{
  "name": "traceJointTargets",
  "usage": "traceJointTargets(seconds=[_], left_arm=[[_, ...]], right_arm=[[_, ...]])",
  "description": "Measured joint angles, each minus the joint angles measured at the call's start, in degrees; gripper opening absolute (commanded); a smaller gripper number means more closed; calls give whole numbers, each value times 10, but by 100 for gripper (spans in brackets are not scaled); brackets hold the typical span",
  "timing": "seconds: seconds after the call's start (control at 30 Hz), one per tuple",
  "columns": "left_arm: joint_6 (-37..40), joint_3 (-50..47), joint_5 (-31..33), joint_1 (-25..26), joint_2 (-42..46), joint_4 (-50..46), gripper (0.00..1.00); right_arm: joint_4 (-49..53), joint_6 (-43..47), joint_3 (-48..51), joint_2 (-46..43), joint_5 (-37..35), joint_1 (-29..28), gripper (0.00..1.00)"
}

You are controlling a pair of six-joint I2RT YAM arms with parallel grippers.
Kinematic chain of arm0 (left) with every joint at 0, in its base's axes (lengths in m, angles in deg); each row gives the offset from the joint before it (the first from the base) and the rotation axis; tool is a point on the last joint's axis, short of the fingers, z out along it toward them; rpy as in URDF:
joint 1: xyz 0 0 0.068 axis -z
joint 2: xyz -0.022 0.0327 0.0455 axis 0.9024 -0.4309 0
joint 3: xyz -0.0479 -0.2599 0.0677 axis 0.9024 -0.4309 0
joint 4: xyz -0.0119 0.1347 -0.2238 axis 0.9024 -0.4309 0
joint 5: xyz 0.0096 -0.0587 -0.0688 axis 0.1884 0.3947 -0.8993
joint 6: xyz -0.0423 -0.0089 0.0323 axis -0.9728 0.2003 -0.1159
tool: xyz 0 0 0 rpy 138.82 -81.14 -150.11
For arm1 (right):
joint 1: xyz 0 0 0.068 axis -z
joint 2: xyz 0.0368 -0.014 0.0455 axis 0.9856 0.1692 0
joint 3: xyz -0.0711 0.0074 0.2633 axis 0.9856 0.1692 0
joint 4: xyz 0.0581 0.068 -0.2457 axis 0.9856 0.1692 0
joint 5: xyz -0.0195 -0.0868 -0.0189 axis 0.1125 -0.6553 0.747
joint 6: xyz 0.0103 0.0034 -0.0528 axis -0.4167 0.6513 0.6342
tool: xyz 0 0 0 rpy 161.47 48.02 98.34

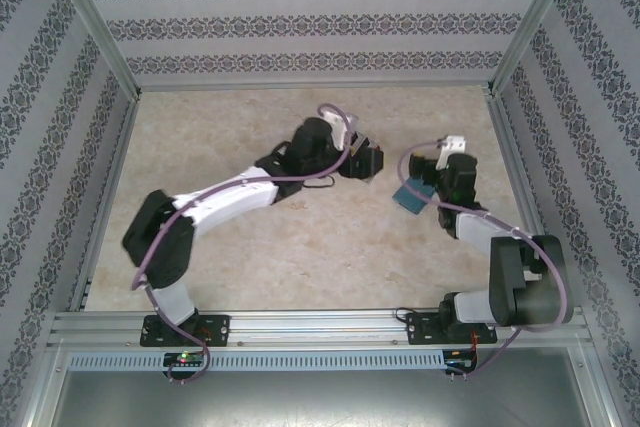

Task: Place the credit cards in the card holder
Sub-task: Move the storage box to the top-center of the table, then rotate the storage box at the center of the table.

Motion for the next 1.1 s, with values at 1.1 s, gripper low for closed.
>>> traceJointTargets(seconds=[1.1], left_arm=[[-21, 52, -145, -117, -214, -66, 100]], right_arm=[[-27, -465, -308, 383, 370, -94, 85]])
